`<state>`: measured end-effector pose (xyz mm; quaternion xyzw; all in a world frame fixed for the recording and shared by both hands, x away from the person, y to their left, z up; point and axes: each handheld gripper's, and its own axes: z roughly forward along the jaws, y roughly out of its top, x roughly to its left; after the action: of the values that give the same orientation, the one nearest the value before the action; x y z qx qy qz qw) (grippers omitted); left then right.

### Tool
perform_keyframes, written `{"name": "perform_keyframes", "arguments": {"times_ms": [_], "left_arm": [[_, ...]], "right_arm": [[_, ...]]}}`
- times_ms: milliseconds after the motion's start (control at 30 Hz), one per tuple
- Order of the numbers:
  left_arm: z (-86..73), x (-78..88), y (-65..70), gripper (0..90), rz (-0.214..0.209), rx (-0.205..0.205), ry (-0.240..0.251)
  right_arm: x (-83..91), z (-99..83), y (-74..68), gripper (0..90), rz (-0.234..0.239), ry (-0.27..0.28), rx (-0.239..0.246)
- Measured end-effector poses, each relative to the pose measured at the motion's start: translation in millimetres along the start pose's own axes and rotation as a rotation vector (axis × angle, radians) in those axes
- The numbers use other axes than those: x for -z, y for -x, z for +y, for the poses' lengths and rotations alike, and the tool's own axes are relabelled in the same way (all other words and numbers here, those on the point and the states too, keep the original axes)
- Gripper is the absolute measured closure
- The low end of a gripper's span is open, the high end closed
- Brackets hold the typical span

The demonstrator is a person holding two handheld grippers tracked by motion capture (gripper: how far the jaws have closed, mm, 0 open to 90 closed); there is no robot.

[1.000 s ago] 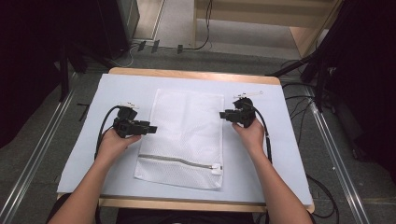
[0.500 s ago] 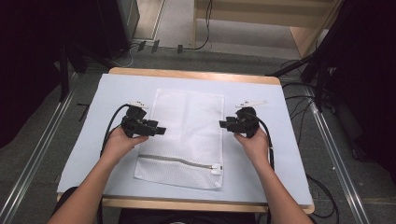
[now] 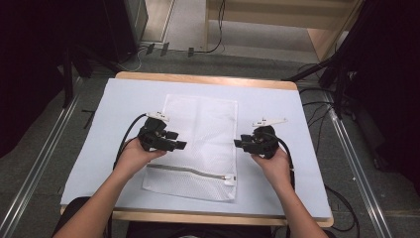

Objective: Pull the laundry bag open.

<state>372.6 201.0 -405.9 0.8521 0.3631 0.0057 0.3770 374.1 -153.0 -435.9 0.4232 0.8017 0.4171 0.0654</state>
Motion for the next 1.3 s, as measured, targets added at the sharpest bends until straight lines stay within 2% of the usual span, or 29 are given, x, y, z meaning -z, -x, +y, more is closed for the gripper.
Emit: {"name": "perform_keyframes", "arguments": {"times_ms": [133, 333, 433, 700, 900, 1100, 1200, 1300], "left_arm": [[1.9, -2.8, 8.8, 42.5, -0.016, -0.008, 0.003], [4.1, -10.2, 20.3, 41.0, -0.032, -0.035, -0.003], [5.1, -12.7, 23.1, 41.0, -0.038, -0.044, 0.002], [7.7, -18.6, 25.0, 41.1, -0.05, -0.067, 0.004], [10.7, -23.5, 25.0, 41.1, -0.053, -0.08, 0.0], [13.8, -29.0, 24.4, 41.1, -0.061, -0.09, -0.005], [15.2, -30.7, 25.2, 41.1, -0.06, -0.098, -0.009], [16.0, -32.3, 25.2, 41.1, -0.062, -0.105, -0.013]], "right_arm": [[5.8, -6.3, -6.8, 62.4, 0.025, -0.008, -0.001], [11.2, -17.2, -15.2, 70.9, 0.04, -0.034, 0.0], [13.4, -22.2, -17.1, 76.6, 0.052, -0.056, -0.01], [12.0, -39.1, -26.2, 90.0, 0.085, -0.117, 0.004], [5.5, -45.3, -36.4, 90.0, 0.117, -0.162, 0.024], [-5.6, -52.3, -42.4, 90.0, 0.122, -0.198, 0.011], [-6.8, -54.4, -47.2, 90.0, 0.129, -0.206, 0.034], [-5.7, -55.5, -50.1, 90.0, 0.13, -0.205, 0.03]]}}
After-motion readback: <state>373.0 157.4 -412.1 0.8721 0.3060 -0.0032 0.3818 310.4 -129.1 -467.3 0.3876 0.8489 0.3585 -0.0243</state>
